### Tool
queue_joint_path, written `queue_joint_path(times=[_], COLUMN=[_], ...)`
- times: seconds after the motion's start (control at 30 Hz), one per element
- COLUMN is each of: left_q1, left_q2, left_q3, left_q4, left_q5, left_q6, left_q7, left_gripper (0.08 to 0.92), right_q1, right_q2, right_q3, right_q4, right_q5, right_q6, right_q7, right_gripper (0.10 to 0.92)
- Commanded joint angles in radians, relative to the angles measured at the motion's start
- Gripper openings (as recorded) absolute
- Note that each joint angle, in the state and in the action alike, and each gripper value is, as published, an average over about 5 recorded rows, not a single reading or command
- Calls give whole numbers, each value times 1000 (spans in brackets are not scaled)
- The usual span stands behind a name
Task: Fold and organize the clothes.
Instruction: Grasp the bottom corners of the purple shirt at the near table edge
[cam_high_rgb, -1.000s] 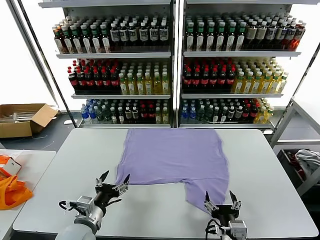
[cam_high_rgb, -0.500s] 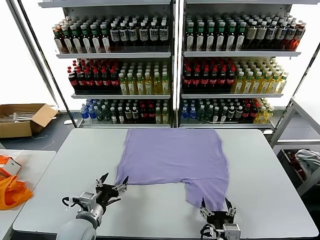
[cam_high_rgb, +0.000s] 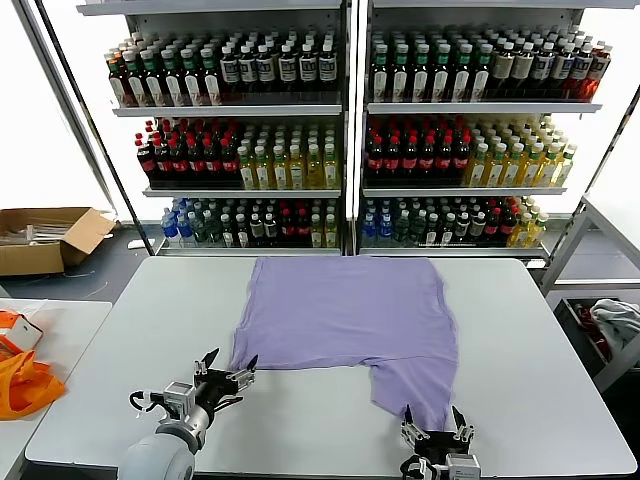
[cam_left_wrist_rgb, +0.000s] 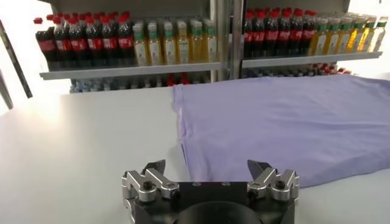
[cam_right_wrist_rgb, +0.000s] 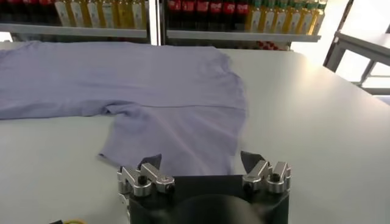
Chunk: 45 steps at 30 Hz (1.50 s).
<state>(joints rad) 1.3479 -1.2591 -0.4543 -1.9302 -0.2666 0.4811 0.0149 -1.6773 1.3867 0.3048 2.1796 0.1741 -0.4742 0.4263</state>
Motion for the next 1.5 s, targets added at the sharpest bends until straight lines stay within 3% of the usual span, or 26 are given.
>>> queue_joint_path(times=[0.03,0.4,0.57,1.23,1.4,1.5], left_q1=[-5,-2,1,27,23,19], left_q2=[0,2,-3,-21,-27,-30], left_q3=[0,3,8,22,24,23], left_q4=[9,34,37,28,32,30], left_q5=[0,-2,-4,5,8,7], left_q6=[3,-8,-8,-6,-10,-20], left_q7=[0,2,1,4,4,3], left_gripper=[823,822,791,215,101,88], right_q1=[-5,-18,-21,-13,4,29], right_q2=[7,9,9,6,9,12], right_q3=[-2,-4,-7,-5,10,28], right_q4=[1,-10,-17,-22,-5,-1], right_q5=[4,5,6,13,5,3], right_q6=[1,12,25,53,93,120], right_q7=[2,-1,1,3,-22,-44], right_gripper=[823,819,716,145,109,109])
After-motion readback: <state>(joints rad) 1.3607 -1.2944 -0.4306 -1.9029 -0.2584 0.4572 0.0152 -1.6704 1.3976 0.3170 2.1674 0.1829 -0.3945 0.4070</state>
